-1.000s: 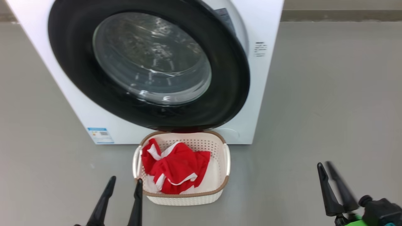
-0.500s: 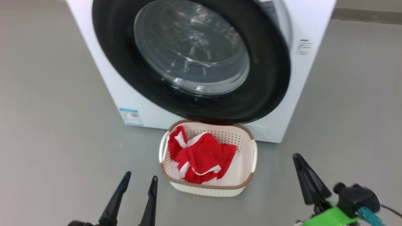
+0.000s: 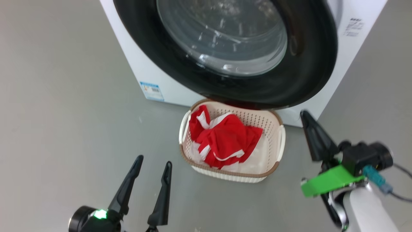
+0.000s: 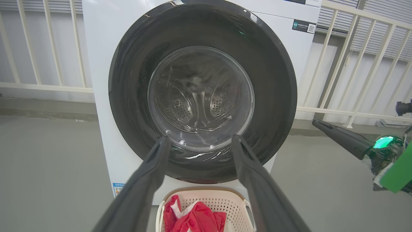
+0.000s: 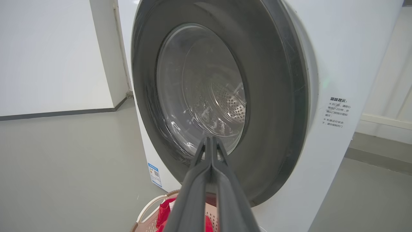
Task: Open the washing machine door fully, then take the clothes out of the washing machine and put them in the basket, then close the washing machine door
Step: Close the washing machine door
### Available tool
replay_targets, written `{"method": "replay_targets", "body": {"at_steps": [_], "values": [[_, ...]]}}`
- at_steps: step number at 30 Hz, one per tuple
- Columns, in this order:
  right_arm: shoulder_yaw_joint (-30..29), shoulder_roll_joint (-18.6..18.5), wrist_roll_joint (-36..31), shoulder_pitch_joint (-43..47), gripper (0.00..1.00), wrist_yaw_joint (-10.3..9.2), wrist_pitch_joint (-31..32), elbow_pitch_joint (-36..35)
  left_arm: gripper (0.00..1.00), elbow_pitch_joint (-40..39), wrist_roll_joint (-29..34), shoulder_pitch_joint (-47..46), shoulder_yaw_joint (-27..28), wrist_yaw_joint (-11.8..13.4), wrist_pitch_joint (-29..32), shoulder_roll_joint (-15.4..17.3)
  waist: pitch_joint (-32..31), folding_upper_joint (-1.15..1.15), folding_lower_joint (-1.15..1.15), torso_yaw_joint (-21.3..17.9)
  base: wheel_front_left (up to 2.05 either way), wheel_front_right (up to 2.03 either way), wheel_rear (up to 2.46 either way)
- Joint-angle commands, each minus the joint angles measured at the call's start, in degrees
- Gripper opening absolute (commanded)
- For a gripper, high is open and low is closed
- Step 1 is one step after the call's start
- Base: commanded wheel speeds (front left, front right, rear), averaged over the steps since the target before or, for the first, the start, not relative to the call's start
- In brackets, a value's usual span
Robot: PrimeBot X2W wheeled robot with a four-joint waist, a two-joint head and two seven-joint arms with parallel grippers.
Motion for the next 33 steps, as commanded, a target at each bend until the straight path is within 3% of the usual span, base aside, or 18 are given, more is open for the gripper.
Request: {"method": "replay_targets", "body": {"at_steps": [1, 17, 33], "values": [[0.7, 0.0, -0.8, -3.1, 0.0, 0.35, -0.4, -0.7, 1.0, -2.0, -0.2, -2.2, 1.3, 0.5, -0.4, 0.1, 2.5, 0.0, 0.0, 1.5, 0.0, 0.0, 0.0], [-2.0, -4.6, 0.9, -21.0, 0.0, 0.35, -0.4, 10.0, 1.0, -3.9, -0.2, -6.2, -1.6, 0.4, -0.4, 0.1, 10.0, 0.0, 0.0, 4.4, 0.0, 0.0, 0.0], [-6.8, -8.9, 0.8, -30.9, 0.0, 0.35, -0.4, 18.0, 1.0, -4.4, -0.6, -7.8, -3.1, 0.2, -0.4, 0.1, 13.2, 0.0, 0.0, 6.5, 0.0, 0.0, 0.0]]}}
